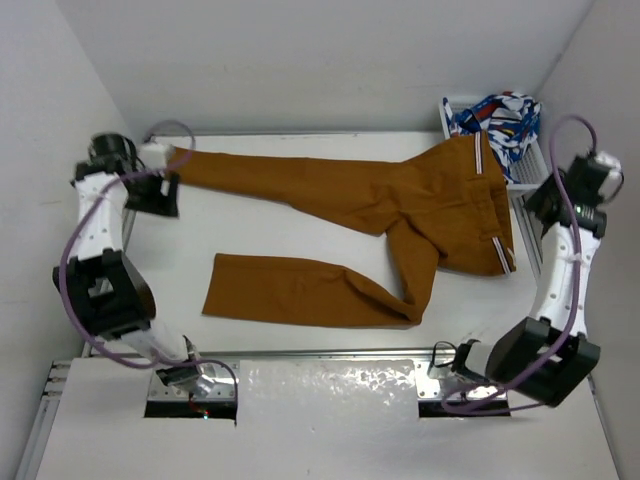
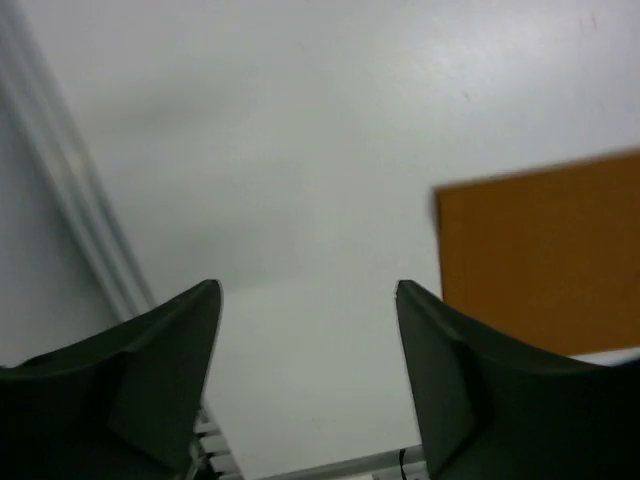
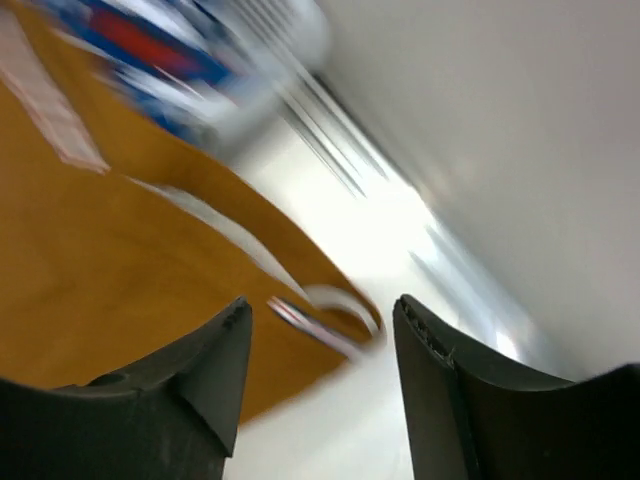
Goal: Fold and stack the trousers
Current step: Flatten the trousers out
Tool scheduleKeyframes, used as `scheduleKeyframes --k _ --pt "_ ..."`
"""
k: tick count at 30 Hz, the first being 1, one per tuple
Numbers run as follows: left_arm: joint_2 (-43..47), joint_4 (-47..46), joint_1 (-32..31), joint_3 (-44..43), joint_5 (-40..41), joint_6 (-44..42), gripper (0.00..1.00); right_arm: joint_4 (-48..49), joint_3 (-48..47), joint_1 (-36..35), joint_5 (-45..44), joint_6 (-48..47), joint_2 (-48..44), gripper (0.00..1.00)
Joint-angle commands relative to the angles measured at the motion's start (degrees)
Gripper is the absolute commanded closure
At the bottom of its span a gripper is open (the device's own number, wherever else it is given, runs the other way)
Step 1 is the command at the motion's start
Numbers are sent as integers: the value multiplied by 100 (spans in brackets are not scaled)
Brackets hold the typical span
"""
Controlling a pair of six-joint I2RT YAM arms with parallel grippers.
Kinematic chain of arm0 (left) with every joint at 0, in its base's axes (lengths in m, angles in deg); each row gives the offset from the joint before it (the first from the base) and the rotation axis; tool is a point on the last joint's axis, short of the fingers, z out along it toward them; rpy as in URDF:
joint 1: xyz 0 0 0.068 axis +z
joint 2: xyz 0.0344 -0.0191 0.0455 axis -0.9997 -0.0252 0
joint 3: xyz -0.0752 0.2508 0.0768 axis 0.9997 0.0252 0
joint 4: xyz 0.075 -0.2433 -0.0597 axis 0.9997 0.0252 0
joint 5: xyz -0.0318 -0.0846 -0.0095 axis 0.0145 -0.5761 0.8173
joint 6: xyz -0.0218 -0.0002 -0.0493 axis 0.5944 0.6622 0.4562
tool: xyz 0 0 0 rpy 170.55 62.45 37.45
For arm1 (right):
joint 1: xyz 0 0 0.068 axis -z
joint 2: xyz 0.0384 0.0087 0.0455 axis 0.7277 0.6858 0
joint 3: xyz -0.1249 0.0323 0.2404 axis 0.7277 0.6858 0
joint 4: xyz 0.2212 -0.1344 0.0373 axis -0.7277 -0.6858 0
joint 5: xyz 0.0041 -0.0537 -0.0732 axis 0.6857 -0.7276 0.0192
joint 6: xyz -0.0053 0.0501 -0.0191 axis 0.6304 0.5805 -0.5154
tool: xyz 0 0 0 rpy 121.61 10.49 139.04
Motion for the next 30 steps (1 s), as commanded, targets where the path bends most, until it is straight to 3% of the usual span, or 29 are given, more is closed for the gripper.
scheduleKeyframes --k 1,4,7,10,11,19,23,26,28,30 --pt "528 71 -556 1845 80 -1200 29 480 1178 863 1396 1389 -125 40" --pt "918 -1106 -1103 2667 547 -1272 20 428 1636 1121 1428 1507 -29 30" --pt "630 -1803 -1236 3021 812 -1010 17 533 1935 1235 1383 1506 24 23" --pt "147 -1973 -1236 2925 734 -772 15 997 2304 1236 1549 1603 173 21" --pt "49 -1973 -1236 2924 663 -753 6 1129 2366 1236 1646 1612 243 21" --pt "-181 -2298 -1349 3477 83 -876 5 1885 2718 1201 2148 1427 1201 18" --pt "-382 -2404 -1412 3417 -110 -709 4 2044 2745 1104 1955 1340 1491 17" --pt "-523 -2290 -1420 3294 -697 -613 5 2141 2736 999 1867 1208 1684 18" --pt "-523 -2298 -1447 3293 -848 -630 5 2229 2797 963 1866 1173 1764 20" --pt "-584 -2194 -1508 3302 -1067 -691 7 2457 2876 946 1875 1190 1808 29"
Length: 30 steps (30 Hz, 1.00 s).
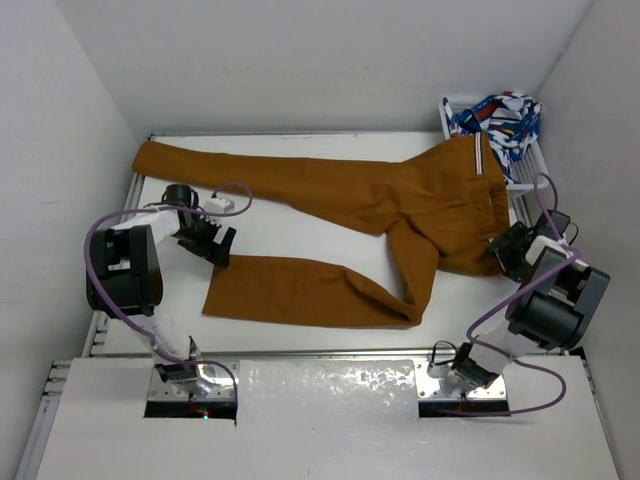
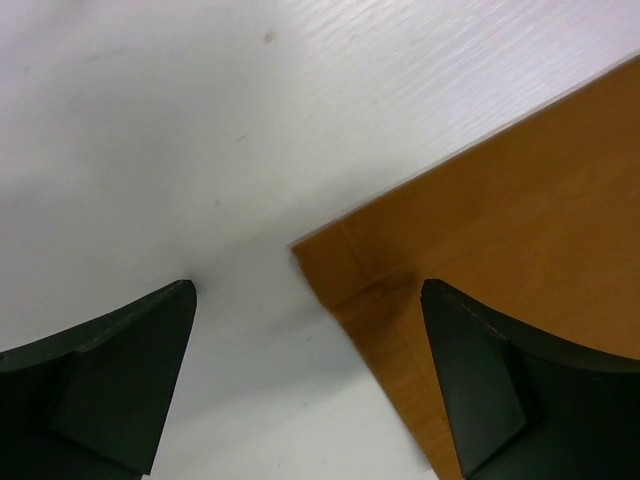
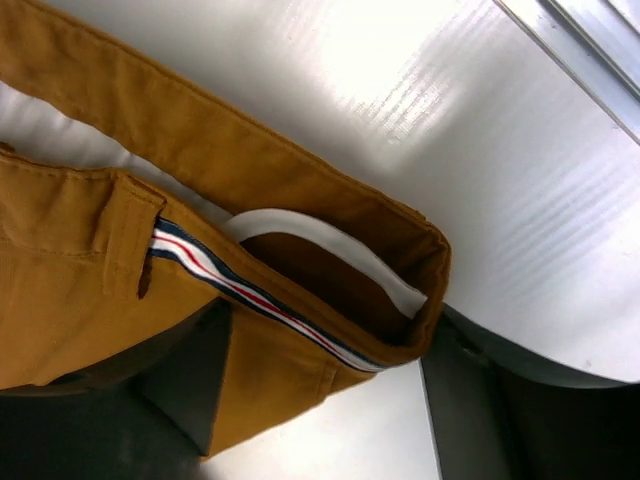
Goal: Fold and stack the trousers
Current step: Flatten the trousers out
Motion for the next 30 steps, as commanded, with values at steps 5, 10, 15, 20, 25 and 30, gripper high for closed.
scheduleKeyframes --k 5,10,15,20,25,30 --pt "-325 144 -368 206 -1011 -137 47 958 292 -68 -13 -80 60 59" --pt "-185 -32 85 224 -396 -5 100 784 239 -60 -74 -106 -168 95" --pt "26 65 1465 -469 314 153 100 179 47 -51 -628 -325 -1098 100" --pt "70 82 2530 -1523 799 127 100 -491 -340 -51 -980 -554 -1715 100" --pt "-193 215 2848 -2412 1176 -101 100 -1044 -560 -51 -1094 -721 -2119 100" --pt "-527 223 2927 -3141 1678 -137 100 -1737 -999 -51 -1357 -835 -2278 100"
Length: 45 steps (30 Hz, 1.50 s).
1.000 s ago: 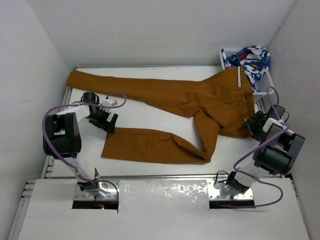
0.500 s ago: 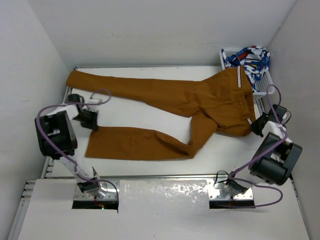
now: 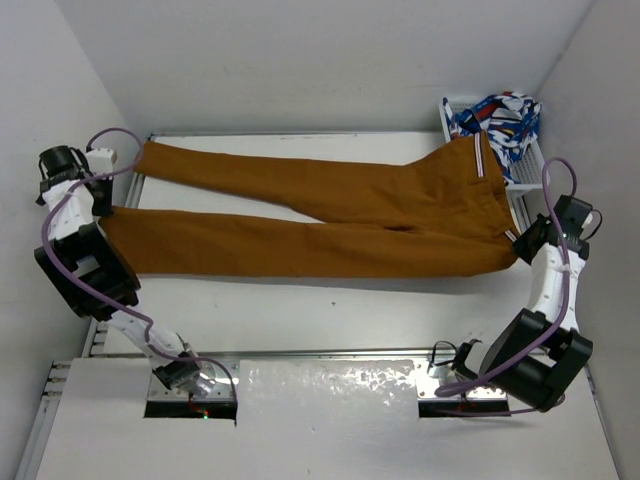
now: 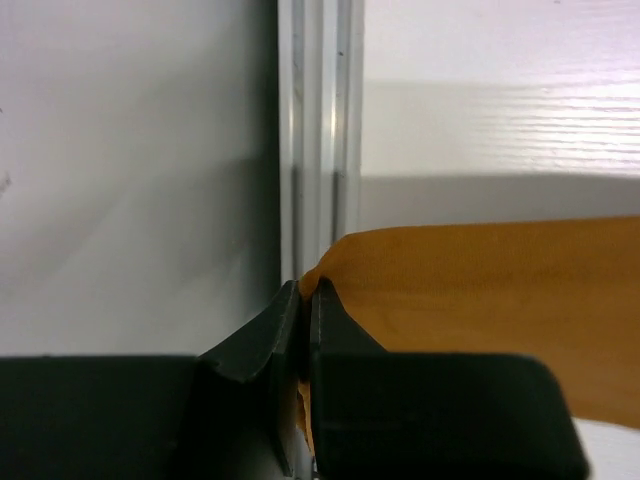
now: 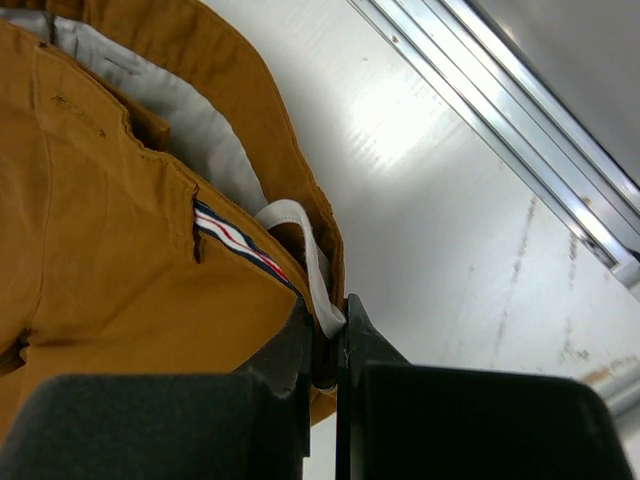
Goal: Fold and stack the trousers
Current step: Flatten the trousers out
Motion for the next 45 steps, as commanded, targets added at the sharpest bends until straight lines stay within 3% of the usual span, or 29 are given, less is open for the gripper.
scheduleKeyframes --k 1,7,8,11,16,20,25,27,30,33,36,39,40,42,45 --pt "-352 -107 79 -484 771 -216 100 -351 -574 52 -715 -254 -226 100" --pt "-696 306 79 -635 1045 -489 100 -721 -566 43 -567 -97 -235 100" --pt "-801 333 62 -600 932 -489 95 -660 -539 52 -531 -35 -200 100" --pt "-994 543 27 -555 581 -419 55 -572 -416 34 -320 79 -68 100" --pt "-759 596 272 -661 526 -129 42 -510 -442 -36 -285 1 -41 100" --pt "-311 982 588 -328 562 -111 40 -554 -451 -80 -399 -131 -76 100" --pt "112 1036 1045 1148 421 -155 39 -502 -302 -80 -408 -114 -173 100" --pt "148 922 1081 1691 281 -172 24 -493 -293 -80 -373 -105 -147 100" --pt "51 615 1081 2019 113 -41 20 -493 -310 -89 -355 -105 -112 100" --pt "-194 9 1081 2125 499 214 20 -528 -354 -106 -346 -105 -94 100" --pt "-380 -203 1081 2151 684 232 23 -607 -346 -106 -346 -105 -129 100" --pt "-362 -212 1081 2266 588 118 54 -695 -66 -106 -416 -44 -208 100" --pt "-336 -160 1081 2292 553 66 74 -712 14 -106 -599 -9 -217 100" --pt "-266 -45 1081 2415 482 -110 97 -774 233 -63 -846 62 -235 100" --pt "-29 16 1134 2565 579 -339 100 -914 427 52 -1251 228 -305 100"
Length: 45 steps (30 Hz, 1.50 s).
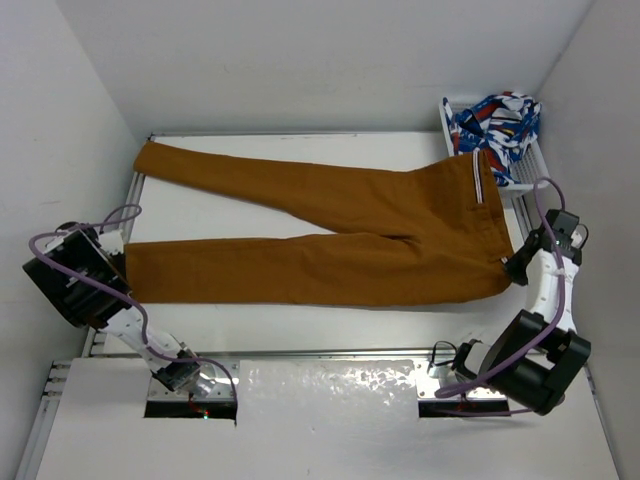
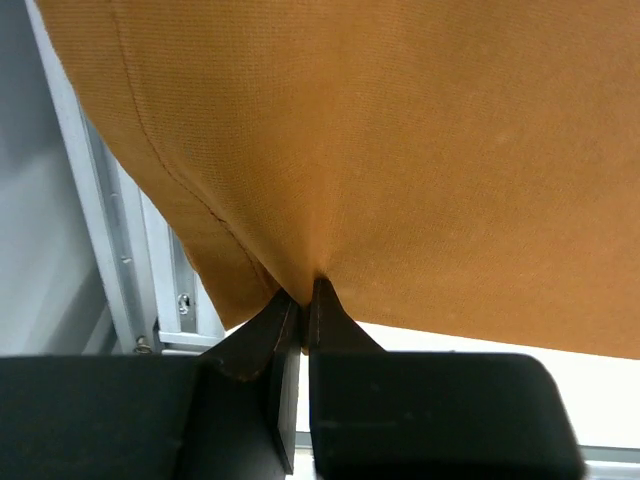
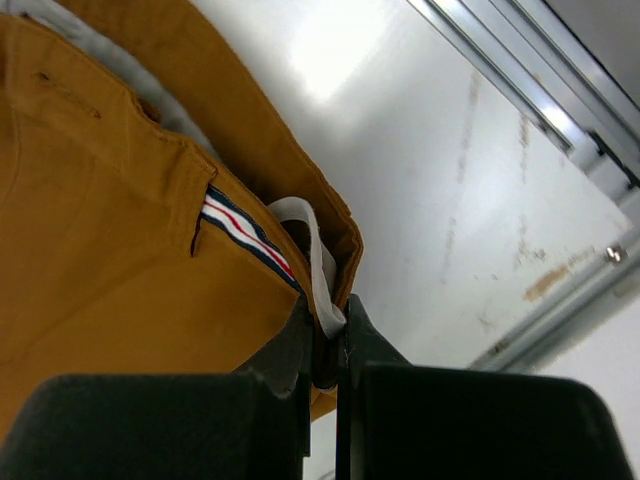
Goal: Fold and stack the trousers
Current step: Flatten the trousers out
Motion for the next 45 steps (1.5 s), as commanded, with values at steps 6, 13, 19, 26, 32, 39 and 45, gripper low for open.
scheduleKeyframes --k 6,13,19,26,32,39,45 --pt "531 -4 265 57 486 -927 100 -501 451 422 -1410 752 -570 100" --pt "708 549 292 4 987 -1402 100 -835 618 712 -1964 929 -633 100" --pt "637 621 292 171 857 -1438 100 -766 803 1073 -2167 480 -659 100" --pt "391 1033 283 -328 540 -1280 44 -633 269 1073 -1815 418 -317 34" --pt "198 1825 -84 -2366 -734 -929 37 -537 -671 801 -1745 576 -281 22" --pt "-907 643 -1588 -4370 -1191 746 34 681 -1096 -166 -1230 514 -194 24" --pt "-2533 -740 -2081 -5695 -1113 2575 4 1740 -840 -227 -84 595 517 26"
